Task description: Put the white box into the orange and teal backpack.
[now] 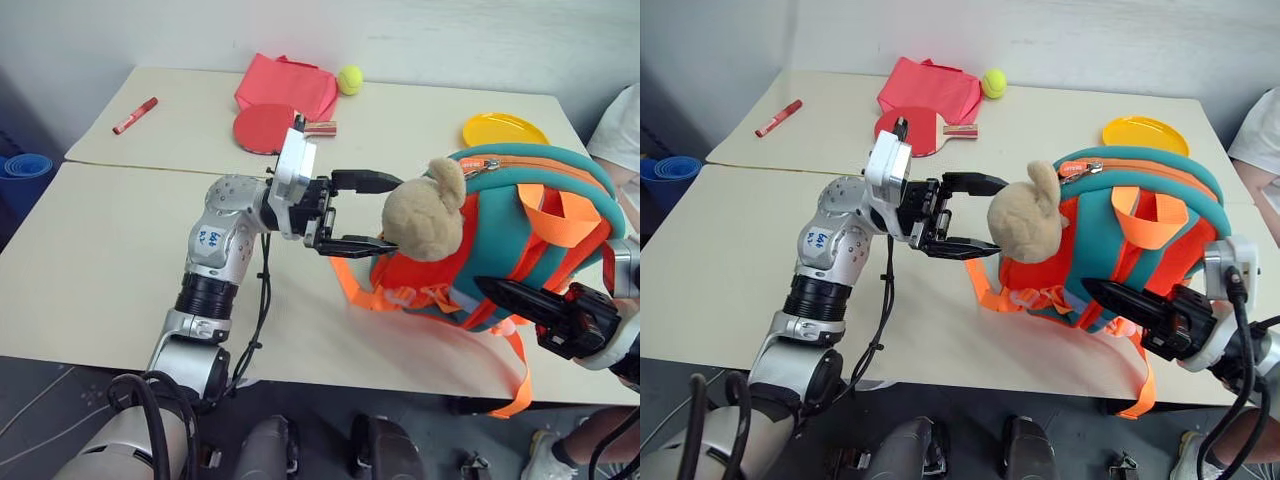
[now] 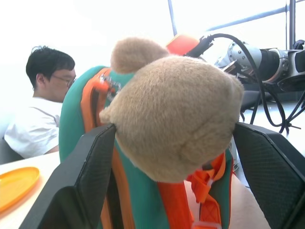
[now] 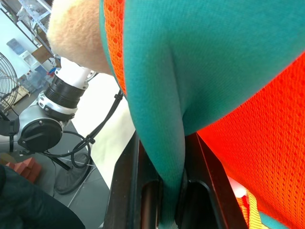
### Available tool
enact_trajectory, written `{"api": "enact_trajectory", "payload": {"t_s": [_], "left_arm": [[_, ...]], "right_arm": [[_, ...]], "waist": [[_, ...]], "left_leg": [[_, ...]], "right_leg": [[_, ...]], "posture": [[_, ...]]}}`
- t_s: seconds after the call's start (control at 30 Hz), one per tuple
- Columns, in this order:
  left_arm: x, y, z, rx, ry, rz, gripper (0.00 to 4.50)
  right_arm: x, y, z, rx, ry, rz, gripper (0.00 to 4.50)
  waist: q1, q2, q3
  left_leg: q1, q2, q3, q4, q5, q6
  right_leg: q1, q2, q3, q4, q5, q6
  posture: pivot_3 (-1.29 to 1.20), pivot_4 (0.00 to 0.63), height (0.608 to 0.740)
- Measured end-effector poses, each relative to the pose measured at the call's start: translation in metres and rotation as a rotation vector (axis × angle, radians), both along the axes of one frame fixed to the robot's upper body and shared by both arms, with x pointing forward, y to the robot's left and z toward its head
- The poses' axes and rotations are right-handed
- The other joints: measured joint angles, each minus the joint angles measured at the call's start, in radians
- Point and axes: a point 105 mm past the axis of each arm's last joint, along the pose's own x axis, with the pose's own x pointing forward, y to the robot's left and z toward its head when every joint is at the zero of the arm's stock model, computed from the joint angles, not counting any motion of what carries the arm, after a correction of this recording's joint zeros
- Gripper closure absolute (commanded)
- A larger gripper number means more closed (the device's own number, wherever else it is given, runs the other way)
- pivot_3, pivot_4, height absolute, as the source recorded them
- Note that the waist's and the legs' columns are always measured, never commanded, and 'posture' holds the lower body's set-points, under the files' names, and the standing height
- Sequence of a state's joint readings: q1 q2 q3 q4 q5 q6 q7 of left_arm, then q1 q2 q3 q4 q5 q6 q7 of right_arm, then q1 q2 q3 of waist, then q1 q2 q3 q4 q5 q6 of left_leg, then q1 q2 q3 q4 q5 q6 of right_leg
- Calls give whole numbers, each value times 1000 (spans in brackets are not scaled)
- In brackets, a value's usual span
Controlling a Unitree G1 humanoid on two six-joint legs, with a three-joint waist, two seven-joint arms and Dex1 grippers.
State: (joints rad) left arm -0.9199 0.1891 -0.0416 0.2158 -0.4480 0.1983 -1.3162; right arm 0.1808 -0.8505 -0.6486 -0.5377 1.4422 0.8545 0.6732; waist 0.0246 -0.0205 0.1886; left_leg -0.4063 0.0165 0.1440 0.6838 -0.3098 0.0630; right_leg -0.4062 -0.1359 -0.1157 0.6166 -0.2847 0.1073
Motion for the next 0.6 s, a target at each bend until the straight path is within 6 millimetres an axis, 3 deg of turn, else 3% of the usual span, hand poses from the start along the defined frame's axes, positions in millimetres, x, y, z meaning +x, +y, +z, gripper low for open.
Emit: {"api": "enact_trajectory", "payload": {"t_s": [0.23, 0.4, 0.6], "left_arm": [[-4, -6, -5, -24, 38, -19, 2921], [8, 6, -2, 16, 39, 32, 4430], [54, 62, 9, 179, 8, 245, 4469]], "right_arm": [[0, -1, -2, -8, 5, -6, 4500], [-1, -2, -6, 5, 16, -16, 4500], [-4, -5, -10, 26, 21, -47, 4500]], "waist": [[2, 0, 0], [1, 0, 0], [-1, 0, 0]], "left_leg": [[0, 0, 0, 0, 0, 0], [0, 0, 0, 0, 0, 0], [0, 0, 2, -1, 0, 0]], "right_leg": [[0, 0, 0, -3, 0, 0], [0, 0, 0, -3, 0, 0], [-2, 1, -6, 2, 0, 0]], "posture": [[0, 150, 740], [0, 150, 740], [0, 150, 740]]}}
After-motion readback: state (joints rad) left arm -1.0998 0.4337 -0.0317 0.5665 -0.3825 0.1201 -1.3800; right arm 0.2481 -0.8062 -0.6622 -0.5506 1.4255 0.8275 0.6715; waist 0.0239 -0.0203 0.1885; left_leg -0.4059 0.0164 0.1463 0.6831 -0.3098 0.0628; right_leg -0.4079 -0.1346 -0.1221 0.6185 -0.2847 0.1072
